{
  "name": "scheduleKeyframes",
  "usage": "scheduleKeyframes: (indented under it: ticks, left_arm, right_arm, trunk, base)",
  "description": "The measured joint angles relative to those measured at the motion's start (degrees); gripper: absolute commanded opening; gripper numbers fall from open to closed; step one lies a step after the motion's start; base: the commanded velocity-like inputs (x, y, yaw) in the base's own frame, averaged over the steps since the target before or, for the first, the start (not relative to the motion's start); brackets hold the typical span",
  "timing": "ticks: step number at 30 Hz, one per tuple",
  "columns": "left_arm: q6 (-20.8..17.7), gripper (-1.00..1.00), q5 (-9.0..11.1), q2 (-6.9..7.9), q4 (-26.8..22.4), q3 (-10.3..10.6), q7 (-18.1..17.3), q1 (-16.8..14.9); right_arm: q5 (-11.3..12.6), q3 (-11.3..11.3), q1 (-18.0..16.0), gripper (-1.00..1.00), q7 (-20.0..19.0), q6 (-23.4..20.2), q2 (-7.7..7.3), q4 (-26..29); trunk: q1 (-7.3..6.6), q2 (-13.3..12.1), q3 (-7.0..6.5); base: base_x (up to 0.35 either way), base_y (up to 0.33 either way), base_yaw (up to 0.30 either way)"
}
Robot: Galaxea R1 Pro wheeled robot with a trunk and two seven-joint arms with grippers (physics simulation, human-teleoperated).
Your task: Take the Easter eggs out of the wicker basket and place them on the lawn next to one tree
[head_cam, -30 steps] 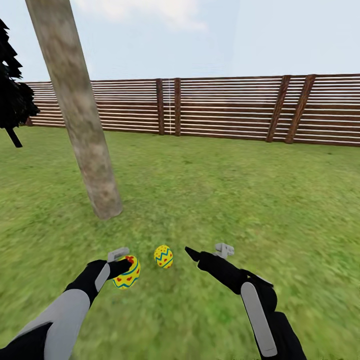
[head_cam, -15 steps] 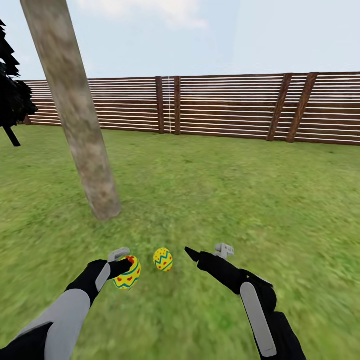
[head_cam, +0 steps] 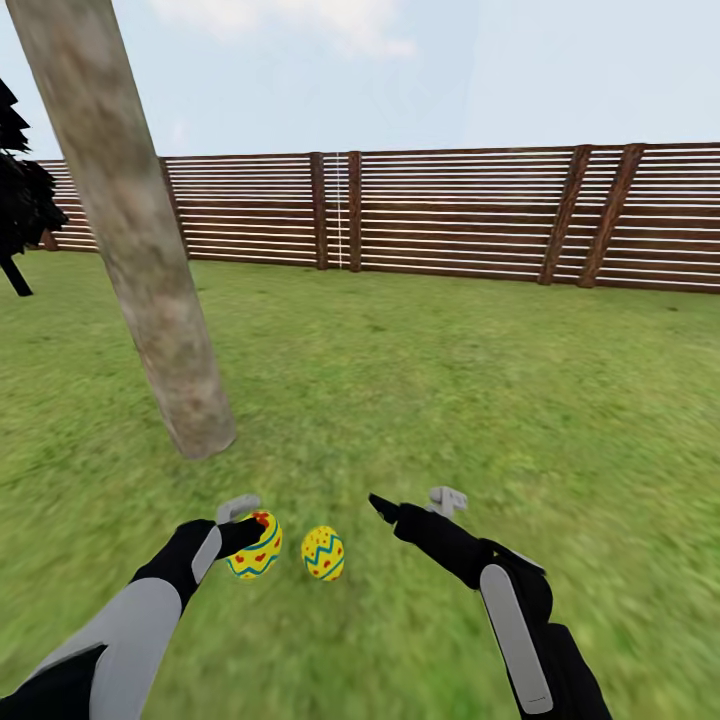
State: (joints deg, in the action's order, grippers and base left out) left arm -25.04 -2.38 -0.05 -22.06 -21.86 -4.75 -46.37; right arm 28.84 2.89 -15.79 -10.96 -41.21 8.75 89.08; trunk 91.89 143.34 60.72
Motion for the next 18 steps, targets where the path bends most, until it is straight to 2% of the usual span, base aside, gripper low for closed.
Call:
scheduleKeyframes:
  ticks: [4, 10, 18]
  left_arm:
    - [0.09, -1.00, 0.00, 0.01, 0.00, -0.06, 0.00, 0.00]
    - [0.22, -1.00, 0.00, -0.01, -0.08, -0.06, 0.04, 0.03]
    - [0.23, -1.00, -0.01, 0.00, -0.09, -0.01, 0.44, 0.02]
  right_arm:
    - [0.00, -0.12, 0.00, 1.00, 0.00, 0.00, -0.06, 0.00]
    - [0.00, -0.25, 0.00, 1.00, 0.00, 0.00, -0.08, 0.00]
    - [0.03, -0.12, 0.00, 1.00, -0.13, -0.03, -0.05, 0.00]
  trunk:
    - [0.01, 0.00, 0.00]
    - [0.02, 0.00, 0.00]
    - [0.23, 0.10, 1.77]
  base:
    - [0.162, 0.029, 0.000]
    - [0.014, 0.002, 0.000]
    - [0.000, 0.000, 0.000]
